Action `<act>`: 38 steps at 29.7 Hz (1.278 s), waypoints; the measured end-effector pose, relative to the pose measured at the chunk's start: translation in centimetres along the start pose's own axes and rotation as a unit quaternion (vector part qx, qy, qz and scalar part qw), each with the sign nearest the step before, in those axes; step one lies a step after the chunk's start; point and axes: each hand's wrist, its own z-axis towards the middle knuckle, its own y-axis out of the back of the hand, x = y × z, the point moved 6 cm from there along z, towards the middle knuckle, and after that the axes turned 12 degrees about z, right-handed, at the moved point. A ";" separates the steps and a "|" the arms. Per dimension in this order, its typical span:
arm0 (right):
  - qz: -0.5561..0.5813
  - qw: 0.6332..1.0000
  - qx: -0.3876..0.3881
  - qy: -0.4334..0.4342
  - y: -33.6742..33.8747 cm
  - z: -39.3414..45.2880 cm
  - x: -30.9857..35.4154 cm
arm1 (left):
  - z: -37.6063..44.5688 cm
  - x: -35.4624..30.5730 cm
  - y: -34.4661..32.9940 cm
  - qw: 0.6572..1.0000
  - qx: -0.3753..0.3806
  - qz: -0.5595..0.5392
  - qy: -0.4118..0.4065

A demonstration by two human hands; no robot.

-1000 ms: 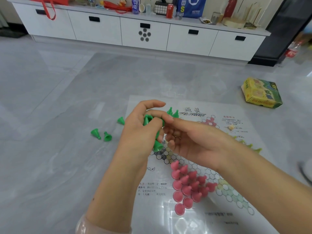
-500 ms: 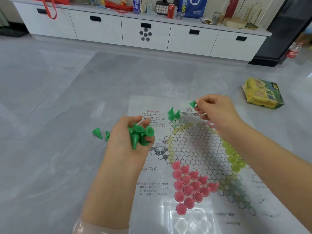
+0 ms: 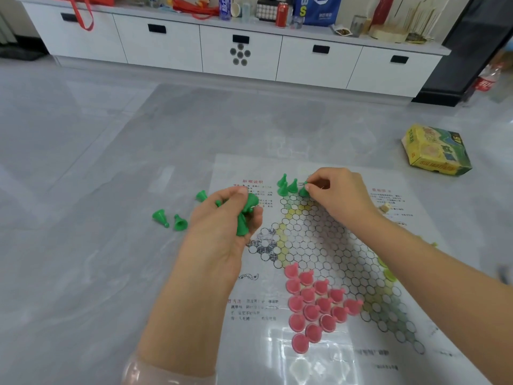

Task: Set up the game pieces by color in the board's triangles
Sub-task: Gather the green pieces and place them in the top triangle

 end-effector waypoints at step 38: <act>0.071 0.952 0.040 0.295 0.5 -5.8 8.1 | 0.0 0.4 -0.3 0.998 0.038 -0.039 0.031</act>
